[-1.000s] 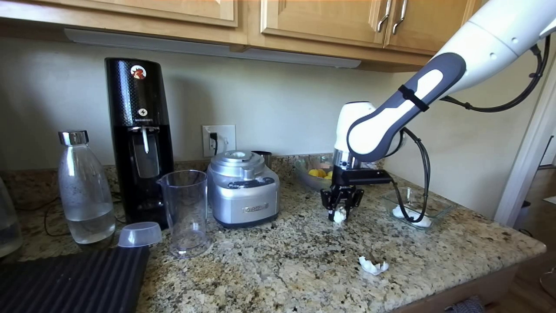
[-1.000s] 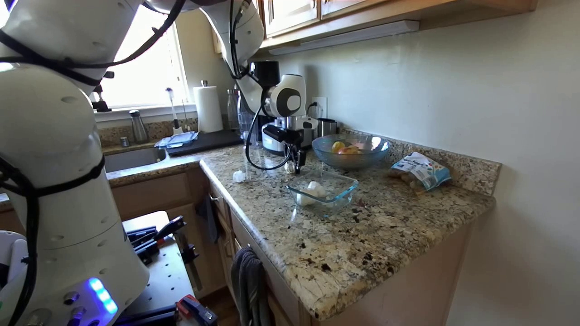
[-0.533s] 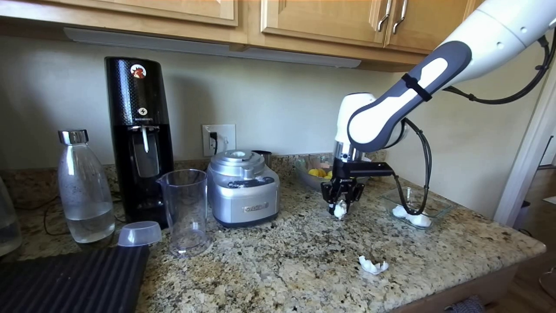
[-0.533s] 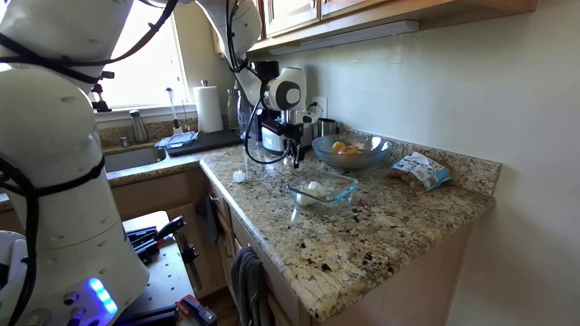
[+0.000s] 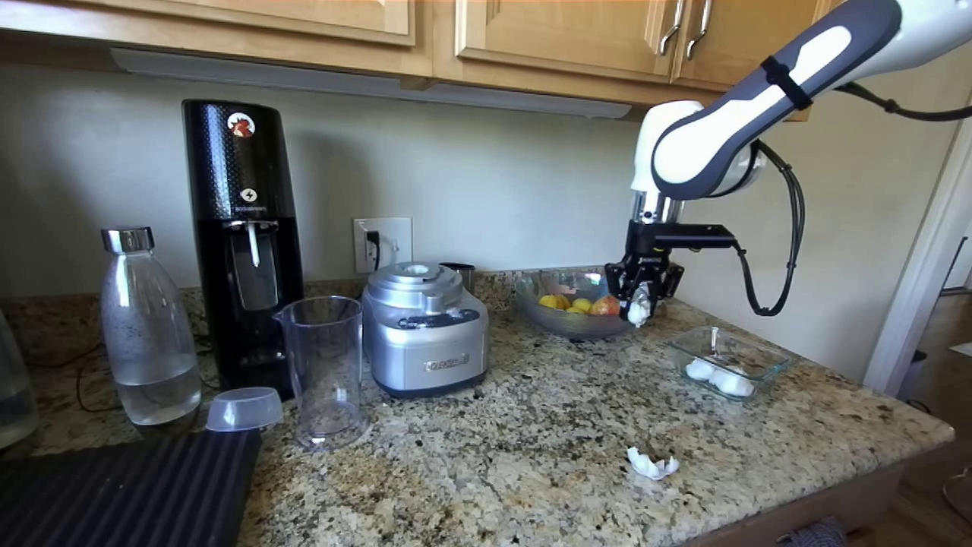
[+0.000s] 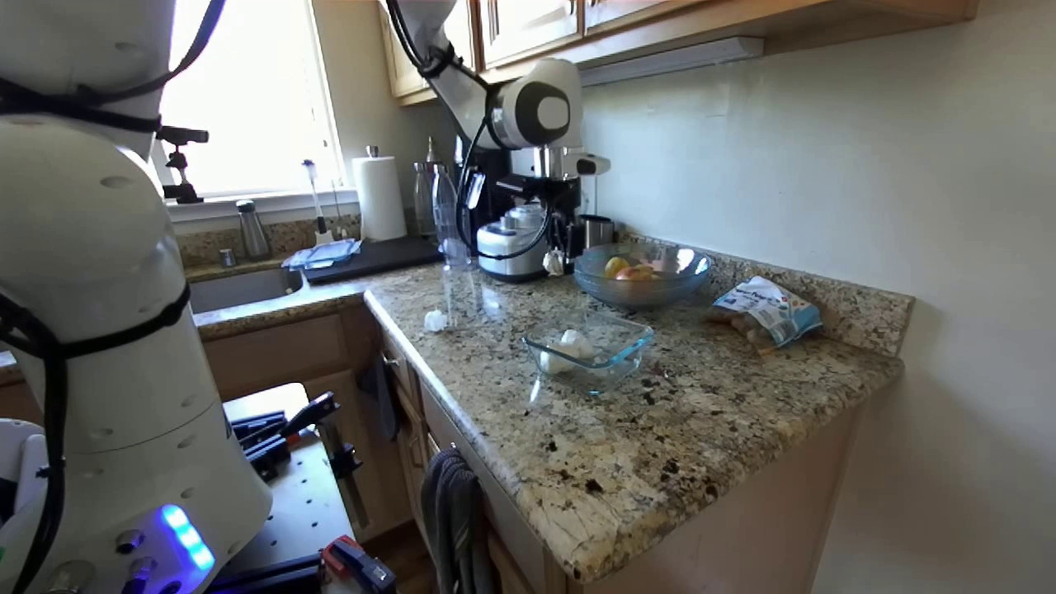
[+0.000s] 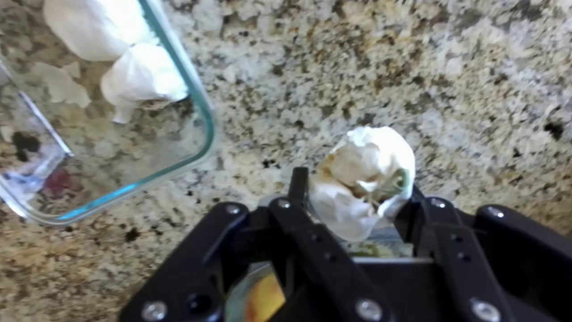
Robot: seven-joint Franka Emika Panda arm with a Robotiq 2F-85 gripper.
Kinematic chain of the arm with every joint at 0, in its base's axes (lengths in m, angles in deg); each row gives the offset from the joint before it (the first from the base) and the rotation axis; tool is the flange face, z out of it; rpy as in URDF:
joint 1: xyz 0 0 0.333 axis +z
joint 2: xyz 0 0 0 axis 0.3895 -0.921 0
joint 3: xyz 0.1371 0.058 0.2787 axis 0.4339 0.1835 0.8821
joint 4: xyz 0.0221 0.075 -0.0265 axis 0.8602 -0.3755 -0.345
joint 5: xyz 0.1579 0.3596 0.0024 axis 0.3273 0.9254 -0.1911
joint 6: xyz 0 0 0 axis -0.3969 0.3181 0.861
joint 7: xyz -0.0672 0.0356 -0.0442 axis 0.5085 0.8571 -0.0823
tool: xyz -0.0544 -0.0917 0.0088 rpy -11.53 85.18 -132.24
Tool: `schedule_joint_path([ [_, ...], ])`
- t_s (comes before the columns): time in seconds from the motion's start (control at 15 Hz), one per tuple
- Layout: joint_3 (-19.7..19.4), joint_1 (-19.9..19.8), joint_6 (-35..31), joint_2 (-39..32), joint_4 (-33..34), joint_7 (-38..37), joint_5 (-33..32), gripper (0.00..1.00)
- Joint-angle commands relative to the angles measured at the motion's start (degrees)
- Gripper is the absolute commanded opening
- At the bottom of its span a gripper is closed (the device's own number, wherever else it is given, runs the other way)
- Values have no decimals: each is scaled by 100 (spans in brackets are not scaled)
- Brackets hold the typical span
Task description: Put the garlic in the glass dish
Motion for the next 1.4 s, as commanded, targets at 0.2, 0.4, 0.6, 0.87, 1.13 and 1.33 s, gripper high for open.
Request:
schedule_joint_path([
  [0.2,-462,-359,182,710,-919,-760,-383,21],
  [0.4,-519,-491,152,661,-1174,-965,-384,21],
  [0.6,-586,-522,-118,565,-1403,-1348,-460,21],
  [0.87,-634,-485,-421,518,-1637,-1941,-723,48],
  [1.13,-536,-459,-384,787,-1868,-2128,-839,81],
  [1.33,-305,-471,-344,1094,-2036,-1861,-659,98],
])
